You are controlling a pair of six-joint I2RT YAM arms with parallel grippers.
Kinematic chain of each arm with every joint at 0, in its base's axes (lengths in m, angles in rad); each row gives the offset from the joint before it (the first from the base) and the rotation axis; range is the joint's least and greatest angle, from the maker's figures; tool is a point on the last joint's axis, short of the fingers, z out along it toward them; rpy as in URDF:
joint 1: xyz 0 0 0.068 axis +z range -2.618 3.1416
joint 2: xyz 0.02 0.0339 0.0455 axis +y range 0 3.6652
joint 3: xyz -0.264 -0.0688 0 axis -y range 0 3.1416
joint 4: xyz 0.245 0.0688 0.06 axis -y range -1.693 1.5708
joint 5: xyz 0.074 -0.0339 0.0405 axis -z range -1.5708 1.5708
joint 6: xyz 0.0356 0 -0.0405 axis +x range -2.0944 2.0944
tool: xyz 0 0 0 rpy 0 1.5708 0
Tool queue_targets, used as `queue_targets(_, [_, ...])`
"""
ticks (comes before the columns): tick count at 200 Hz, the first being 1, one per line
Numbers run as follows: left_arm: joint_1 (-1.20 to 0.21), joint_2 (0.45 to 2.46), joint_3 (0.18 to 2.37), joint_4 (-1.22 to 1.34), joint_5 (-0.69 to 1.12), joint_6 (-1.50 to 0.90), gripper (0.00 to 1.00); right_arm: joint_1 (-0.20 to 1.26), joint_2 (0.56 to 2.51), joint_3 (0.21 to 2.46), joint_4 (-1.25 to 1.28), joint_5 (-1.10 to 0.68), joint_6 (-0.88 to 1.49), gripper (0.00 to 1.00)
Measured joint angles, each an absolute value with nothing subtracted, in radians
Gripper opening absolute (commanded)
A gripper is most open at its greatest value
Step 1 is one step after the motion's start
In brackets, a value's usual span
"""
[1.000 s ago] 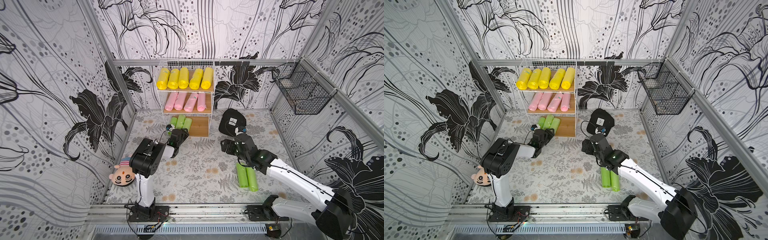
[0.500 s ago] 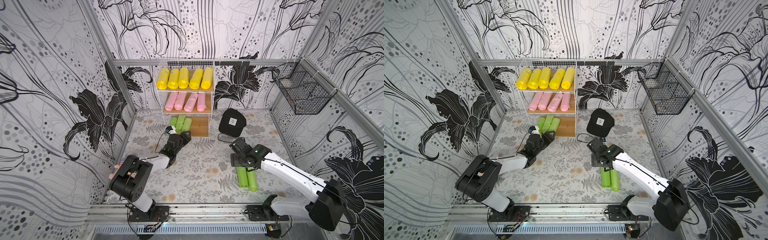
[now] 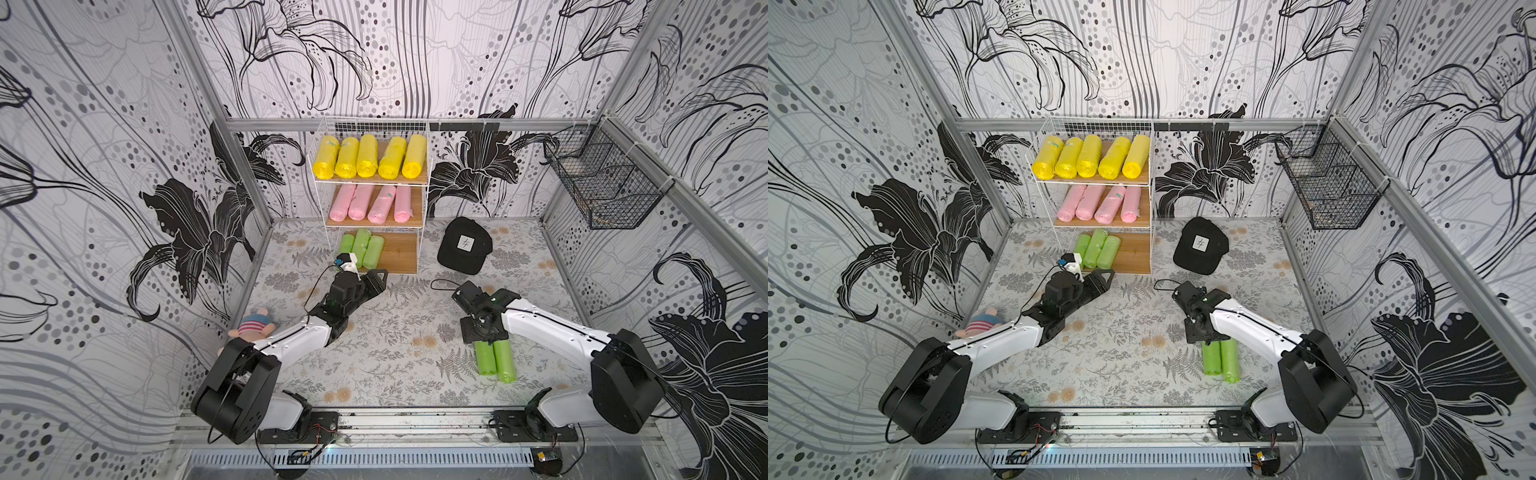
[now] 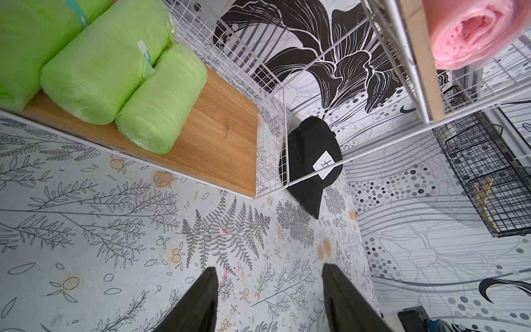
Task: Sort the rolls of trash bags by color and place them on the shelf
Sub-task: Pick up the roll of trash bags from the center of the board.
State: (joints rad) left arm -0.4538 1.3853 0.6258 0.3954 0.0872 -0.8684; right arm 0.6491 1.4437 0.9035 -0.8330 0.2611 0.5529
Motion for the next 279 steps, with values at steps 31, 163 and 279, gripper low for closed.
queue_targets(31, [-0.456,1.388,0.622,0.397,0.103,-0.87,0.61,0.649,1.489,0.892,-0.81,0.259,0.551,0.71])
queue_targets(163, [-0.458,1.393,0.622,0.412,0.173,-0.876,0.62,0.627,1.603,0.884,-0.718,0.3,0.54,0.53])
queue_targets(279, [-0.473,1.241,0.464,0.594,0.281,-1.026,0.75,0.627,1.195,0.811,-0.072,0.145,0.858,0.43])
